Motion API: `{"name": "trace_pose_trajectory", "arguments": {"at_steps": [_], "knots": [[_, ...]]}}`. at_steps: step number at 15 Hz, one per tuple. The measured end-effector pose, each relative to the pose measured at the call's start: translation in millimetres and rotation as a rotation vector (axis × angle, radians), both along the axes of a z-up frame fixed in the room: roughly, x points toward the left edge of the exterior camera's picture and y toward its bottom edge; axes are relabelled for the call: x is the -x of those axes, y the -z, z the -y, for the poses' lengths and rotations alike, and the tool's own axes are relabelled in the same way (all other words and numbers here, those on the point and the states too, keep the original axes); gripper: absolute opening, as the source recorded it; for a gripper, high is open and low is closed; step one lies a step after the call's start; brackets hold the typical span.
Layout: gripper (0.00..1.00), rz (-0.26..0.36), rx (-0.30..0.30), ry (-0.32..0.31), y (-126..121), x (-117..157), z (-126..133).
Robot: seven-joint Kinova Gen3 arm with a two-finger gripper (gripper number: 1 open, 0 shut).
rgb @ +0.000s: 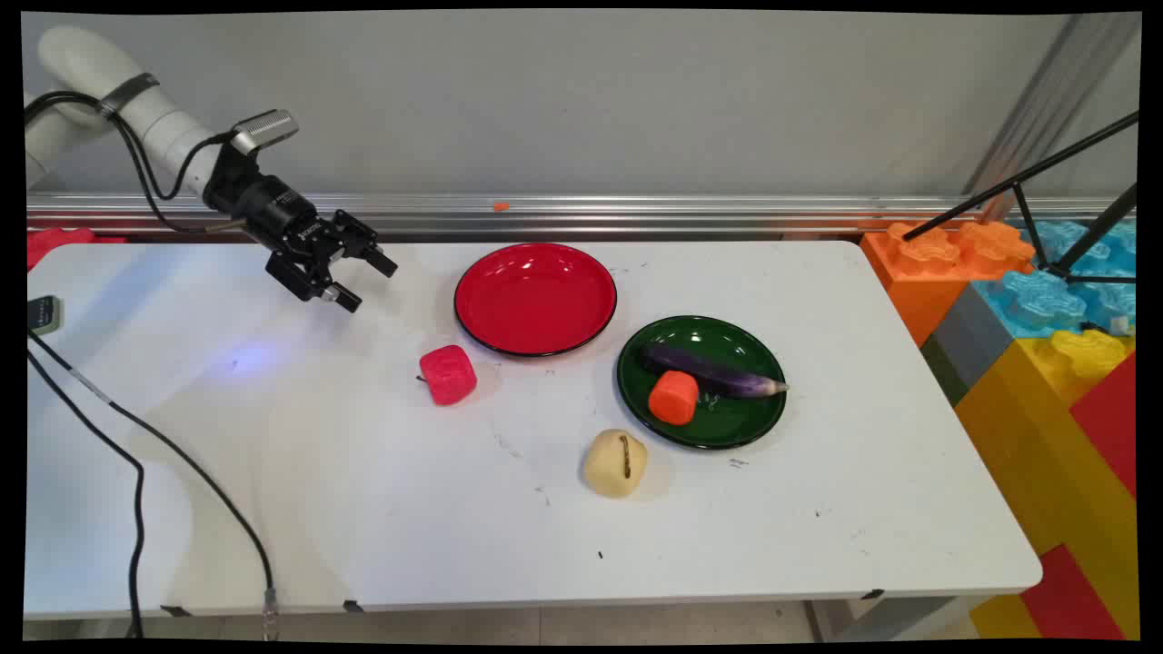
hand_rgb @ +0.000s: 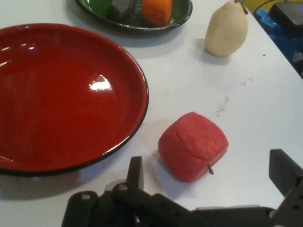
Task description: Pick up the mandarin from the green plate
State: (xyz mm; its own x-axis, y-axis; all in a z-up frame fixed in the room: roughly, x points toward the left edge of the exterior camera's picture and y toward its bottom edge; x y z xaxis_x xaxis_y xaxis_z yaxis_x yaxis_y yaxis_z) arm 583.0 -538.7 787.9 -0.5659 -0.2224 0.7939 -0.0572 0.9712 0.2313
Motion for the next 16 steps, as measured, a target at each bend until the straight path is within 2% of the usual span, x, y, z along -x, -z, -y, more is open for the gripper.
{"name": "trace_pose_trajectory", "arguments": {"at_steps": [6, 16], "knots": [[1.00, -0.035, 0.004, 0.003, -8.3, 19.2, 2.9], [1.00, -0.124, 0.012, 0.040, -22.6, 85.0, 2.6]]}}
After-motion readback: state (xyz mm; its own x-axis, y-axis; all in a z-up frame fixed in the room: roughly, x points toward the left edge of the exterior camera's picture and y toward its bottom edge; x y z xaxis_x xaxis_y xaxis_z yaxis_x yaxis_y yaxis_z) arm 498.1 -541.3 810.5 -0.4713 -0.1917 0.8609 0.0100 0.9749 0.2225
